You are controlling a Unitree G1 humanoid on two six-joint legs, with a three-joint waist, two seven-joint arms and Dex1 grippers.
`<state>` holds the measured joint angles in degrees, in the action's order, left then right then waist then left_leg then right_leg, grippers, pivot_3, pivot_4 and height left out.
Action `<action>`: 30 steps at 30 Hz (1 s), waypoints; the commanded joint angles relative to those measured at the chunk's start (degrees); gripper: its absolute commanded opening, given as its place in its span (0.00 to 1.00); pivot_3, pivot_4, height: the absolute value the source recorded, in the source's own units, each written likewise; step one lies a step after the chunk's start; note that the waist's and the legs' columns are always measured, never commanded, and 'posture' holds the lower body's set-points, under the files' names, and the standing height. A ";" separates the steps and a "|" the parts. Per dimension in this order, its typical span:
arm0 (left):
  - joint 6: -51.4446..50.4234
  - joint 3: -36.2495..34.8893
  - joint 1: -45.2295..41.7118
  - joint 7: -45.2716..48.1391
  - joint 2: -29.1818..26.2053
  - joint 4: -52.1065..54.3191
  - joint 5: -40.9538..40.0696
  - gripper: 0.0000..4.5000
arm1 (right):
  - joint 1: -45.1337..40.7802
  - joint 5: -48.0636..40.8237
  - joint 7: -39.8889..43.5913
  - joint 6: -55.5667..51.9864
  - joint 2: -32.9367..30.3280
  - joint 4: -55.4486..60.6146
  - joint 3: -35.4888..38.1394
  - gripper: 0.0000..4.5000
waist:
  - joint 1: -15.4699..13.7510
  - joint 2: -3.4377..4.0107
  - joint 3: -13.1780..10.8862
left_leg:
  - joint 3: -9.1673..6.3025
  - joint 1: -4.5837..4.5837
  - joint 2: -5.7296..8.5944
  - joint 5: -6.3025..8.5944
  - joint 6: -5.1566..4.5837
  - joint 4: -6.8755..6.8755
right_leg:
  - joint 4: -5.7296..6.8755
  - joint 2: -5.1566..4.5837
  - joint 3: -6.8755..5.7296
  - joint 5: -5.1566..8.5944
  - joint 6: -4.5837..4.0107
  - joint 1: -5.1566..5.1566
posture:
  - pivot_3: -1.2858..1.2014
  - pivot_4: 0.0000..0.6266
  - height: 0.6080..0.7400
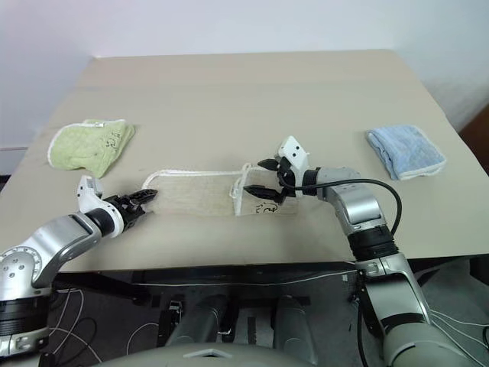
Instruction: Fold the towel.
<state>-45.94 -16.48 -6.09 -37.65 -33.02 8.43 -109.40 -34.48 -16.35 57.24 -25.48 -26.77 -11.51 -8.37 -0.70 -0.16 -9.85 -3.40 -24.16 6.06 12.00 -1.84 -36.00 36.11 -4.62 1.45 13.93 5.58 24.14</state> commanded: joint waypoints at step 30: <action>-19.84 10.54 -26.24 38.78 -7.04 -6.70 8.93 0.01 | 3.44 -10.05 -4.24 -7.75 -3.26 9.99 11.94 1.00 | 0.02 -0.10 -0.11 | 0.03 -0.35 0.00 -0.05 0.06 0.34 | -0.12 0.01 0.03 -0.09 0.18 0.27 | 0.52 0.24 1.00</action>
<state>-64.67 -7.13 -30.25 -0.12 -40.76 1.92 -100.40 -31.28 -25.19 53.83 -33.86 -29.72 -4.53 1.35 -0.68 -0.26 -9.96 -3.37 -24.52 6.06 11.94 -1.78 -35.66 35.99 -4.62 1.48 13.84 5.77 24.41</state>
